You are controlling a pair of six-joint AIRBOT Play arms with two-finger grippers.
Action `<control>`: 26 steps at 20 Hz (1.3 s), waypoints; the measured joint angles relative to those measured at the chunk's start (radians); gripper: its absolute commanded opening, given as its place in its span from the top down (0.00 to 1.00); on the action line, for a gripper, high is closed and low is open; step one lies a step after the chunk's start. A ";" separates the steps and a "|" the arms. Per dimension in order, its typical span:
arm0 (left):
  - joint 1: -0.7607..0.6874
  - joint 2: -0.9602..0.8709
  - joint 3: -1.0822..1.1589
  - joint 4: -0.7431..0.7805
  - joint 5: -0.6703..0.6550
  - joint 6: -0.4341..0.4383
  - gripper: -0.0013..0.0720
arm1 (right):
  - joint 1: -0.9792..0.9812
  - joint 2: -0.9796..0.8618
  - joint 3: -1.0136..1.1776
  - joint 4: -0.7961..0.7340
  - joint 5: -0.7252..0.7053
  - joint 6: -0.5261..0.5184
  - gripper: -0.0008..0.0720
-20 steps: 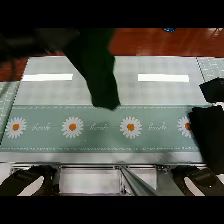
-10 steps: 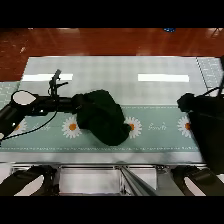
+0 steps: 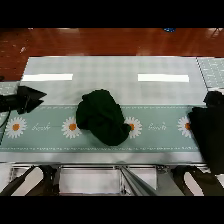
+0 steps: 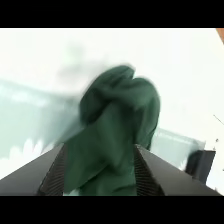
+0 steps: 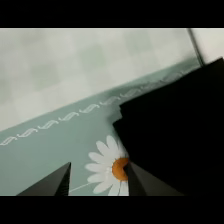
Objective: Fold the shirts.
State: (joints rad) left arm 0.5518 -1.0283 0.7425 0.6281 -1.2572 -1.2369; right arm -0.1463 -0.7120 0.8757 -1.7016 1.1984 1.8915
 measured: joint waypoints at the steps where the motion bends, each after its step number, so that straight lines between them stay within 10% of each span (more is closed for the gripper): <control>1: 0.004 -0.010 -0.037 0.005 0.000 0.006 0.29 | -0.028 0.008 -0.053 0.061 -0.005 -0.021 0.43; 6: -0.143 -0.131 -0.163 0.008 0.011 0.069 0.29 | -0.005 0.024 -0.336 0.432 -0.084 -0.160 0.43; 14: -0.455 -0.286 -0.108 0.011 0.251 0.073 0.29 | 0.199 0.028 -0.457 0.585 -0.149 -0.135 0.43; 15: -0.482 -0.300 -0.095 0.011 0.269 0.070 0.32 | 0.222 0.028 -0.459 0.590 -0.153 -0.122 0.43; 17: -0.527 -0.331 -0.064 0.011 0.277 0.067 0.96 | 0.272 0.028 -0.463 0.596 -0.169 -0.091 0.43; 26: -0.553 -0.380 0.047 0.030 0.207 0.105 0.96 | 0.558 -0.173 -0.465 0.759 -0.328 -0.060 0.43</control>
State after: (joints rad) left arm -0.0010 -1.4086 0.7895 0.6579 -1.0500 -1.1320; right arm 0.4114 -0.8848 0.4103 -0.9424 0.8700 1.8320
